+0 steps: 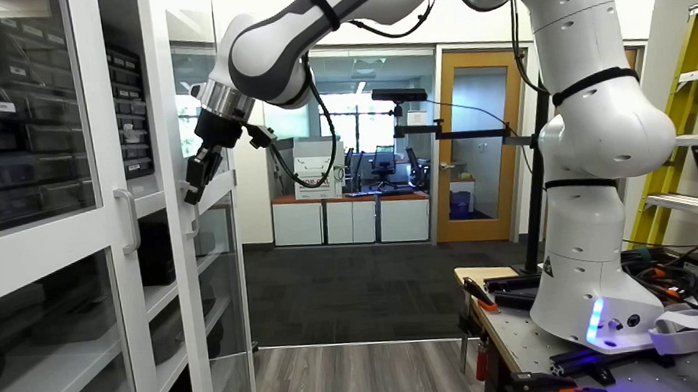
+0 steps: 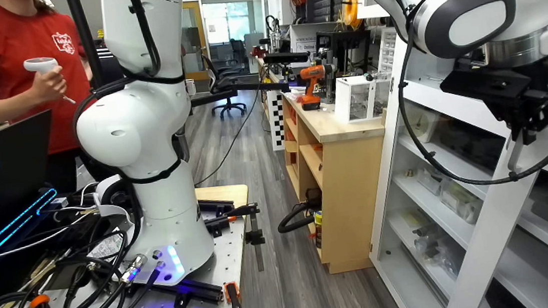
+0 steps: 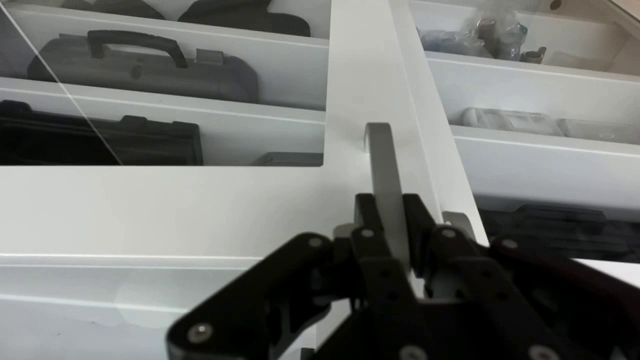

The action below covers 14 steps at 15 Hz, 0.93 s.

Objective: Open the right cabinet door

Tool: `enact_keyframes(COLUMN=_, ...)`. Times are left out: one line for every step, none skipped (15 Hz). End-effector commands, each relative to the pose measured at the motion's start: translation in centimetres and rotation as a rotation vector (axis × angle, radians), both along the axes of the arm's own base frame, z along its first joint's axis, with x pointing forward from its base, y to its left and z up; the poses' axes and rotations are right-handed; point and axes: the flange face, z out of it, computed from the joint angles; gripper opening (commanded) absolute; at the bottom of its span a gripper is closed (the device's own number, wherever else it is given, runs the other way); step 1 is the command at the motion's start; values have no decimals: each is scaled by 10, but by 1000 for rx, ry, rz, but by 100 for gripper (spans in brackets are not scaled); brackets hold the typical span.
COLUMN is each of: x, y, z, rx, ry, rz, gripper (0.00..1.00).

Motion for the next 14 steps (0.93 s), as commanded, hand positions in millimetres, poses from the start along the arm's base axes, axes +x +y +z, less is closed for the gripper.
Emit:
enact_keyframes(x=-39, y=-30, z=9, rx=-46, ry=-3, rz=41, gripper=5)
enact_keyframes(x=-44, y=-32, z=9, rx=-48, ry=-1, rz=46, gripper=5)
enact_keyframes(x=-50, y=-36, z=9, rx=-49, ry=3, rz=49, gripper=5)
enact_keyframes(x=-55, y=-39, z=10, rx=-50, ry=6, rz=51, gripper=5)
enact_keyframes(x=-60, y=-43, z=9, rx=-51, ry=9, rz=51, gripper=5)
enact_keyframes(x=-64, y=-46, z=10, rx=-53, ry=12, rz=55, gripper=5)
enact_keyframes(x=-68, y=-48, z=10, rx=-54, ry=14, rz=55, gripper=5)
enact_keyframes(x=-72, y=-50, z=10, rx=-55, ry=17, rz=56, gripper=5)
enact_keyframes(x=-75, y=-54, z=10, rx=-60, ry=20, rz=55, gripper=5)
enact_keyframes(x=-79, y=-56, z=10, rx=-63, ry=25, rz=51, gripper=5)
enact_keyframes(x=-82, y=-60, z=10, rx=-65, ry=29, rz=46, gripper=5)
enact_keyframes(x=-86, y=-63, z=11, rx=-67, ry=33, rz=40, gripper=5)
enact_keyframes(x=-90, y=-66, z=10, rx=-69, ry=39, rz=33, gripper=5)
enact_keyframes(x=-93, y=-69, z=10, rx=-71, ry=43, rz=27, gripper=5)
